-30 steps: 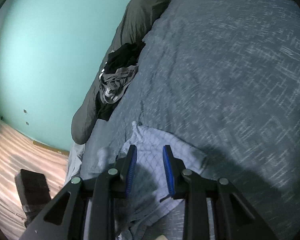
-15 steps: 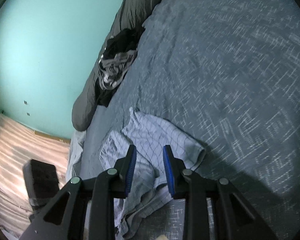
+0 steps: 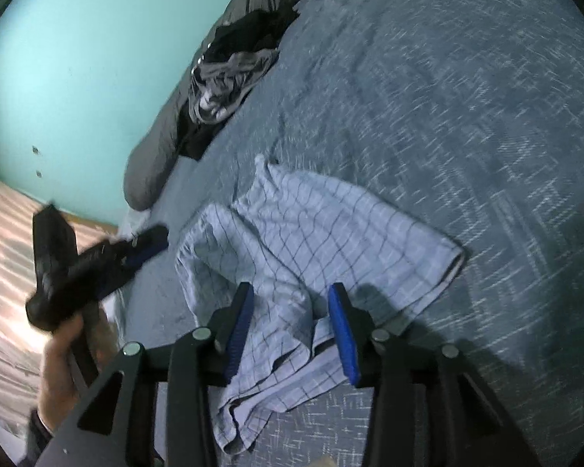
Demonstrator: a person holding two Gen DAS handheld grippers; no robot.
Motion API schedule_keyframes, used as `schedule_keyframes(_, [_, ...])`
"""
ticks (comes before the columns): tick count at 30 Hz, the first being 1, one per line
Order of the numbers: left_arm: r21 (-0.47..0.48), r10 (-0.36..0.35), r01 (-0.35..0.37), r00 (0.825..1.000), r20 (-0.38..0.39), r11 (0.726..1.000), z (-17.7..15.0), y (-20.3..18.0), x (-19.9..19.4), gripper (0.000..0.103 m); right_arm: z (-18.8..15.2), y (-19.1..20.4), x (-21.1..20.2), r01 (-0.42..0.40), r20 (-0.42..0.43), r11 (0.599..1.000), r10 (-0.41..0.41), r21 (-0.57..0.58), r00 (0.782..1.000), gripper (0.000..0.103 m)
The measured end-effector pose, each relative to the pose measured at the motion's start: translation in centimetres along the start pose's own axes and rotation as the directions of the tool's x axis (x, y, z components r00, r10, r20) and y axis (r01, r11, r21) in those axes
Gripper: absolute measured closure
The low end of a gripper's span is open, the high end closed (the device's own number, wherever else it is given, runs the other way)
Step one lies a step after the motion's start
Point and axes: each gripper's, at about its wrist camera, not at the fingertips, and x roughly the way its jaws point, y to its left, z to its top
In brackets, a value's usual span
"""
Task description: Fold clothes
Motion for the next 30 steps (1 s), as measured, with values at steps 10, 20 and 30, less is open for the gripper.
schedule_keyframes(10, [0.007, 0.042, -0.042, 0.997, -0.068, 0.999, 2.7, 0.9, 4.7, 0.066, -0.7, 1.0, 1.6, 0.070, -0.026, 0.996, -0.071, -0.063, 0.997, 0.059])
schedule_keyframes(20, [0.043, 0.081, -0.077, 0.994, -0.080, 0.996, 3.0, -0.3, 6.2, 0.066, -0.9, 0.7, 2.4, 0.104, -0.025, 0.992, -0.106, -0.068, 0.994, 0.062])
schedule_keyframes(30, [0.067, 0.109, -0.102, 0.990, -0.095, 0.992, 3.0, -0.7, 7.6, 0.070, -1.1, 1.3, 2.7, 0.093, -0.035, 0.988, -0.098, -0.120, 0.995, 0.099])
